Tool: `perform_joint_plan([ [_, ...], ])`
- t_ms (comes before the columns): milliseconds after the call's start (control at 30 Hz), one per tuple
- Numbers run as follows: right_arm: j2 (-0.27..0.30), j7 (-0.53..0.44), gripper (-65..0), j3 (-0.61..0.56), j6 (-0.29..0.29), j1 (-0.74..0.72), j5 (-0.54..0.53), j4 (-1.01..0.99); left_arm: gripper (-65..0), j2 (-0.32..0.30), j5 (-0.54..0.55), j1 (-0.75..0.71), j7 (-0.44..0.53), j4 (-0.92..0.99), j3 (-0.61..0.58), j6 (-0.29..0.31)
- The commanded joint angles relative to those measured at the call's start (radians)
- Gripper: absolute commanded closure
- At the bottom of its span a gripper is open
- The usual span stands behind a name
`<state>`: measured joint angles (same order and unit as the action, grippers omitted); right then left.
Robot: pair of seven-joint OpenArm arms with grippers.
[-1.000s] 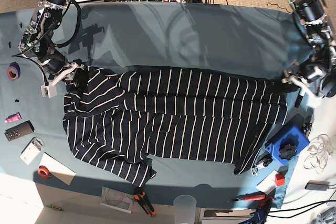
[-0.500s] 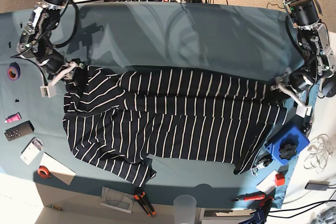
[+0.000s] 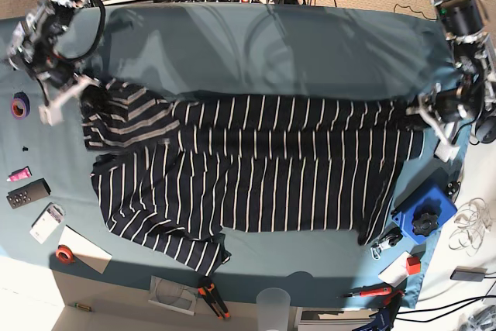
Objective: Layout the t-shirt on the table in an organized manner, then fold the t-shirt properly
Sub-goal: 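Pull the folded edge with both grippers to unfold and spread it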
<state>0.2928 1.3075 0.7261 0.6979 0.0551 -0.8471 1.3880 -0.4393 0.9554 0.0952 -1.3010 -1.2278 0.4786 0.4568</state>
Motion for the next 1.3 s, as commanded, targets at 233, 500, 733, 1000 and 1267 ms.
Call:
perform_joint_plan([
  [233,0.021,0.058,0.0,0.081,0.0,0.137,-0.115,0.024,0.0,-0.073,0.042,-0.137,-0.046,-0.008,0.005,0.04],
  [500,0.02,0.058,0.0,0.081,0.0,0.332,-0.132,0.261,0.0,-0.077,0.056,-0.176,-0.07,-0.012,0.031,0.042],
  [733,0.02,0.062,0.0,0.081,0.0,0.413,-0.133,0.325,0.0,-0.077,0.111,-0.185,-0.095,-0.013,0.096,0.109],
  [1000,0.02,0.062,0.0,0.081,0.0,0.502,-0.133,0.325,0.0,-0.089,0.195,-0.299,-0.095,-0.034,0.201,0.126],
  [1267,0.017,0.008,0.0,0.08,0.0,0.487,-0.13,0.325,0.0,-0.09,0.279,-0.309,-0.095,-0.034,0.201,0.148],
])
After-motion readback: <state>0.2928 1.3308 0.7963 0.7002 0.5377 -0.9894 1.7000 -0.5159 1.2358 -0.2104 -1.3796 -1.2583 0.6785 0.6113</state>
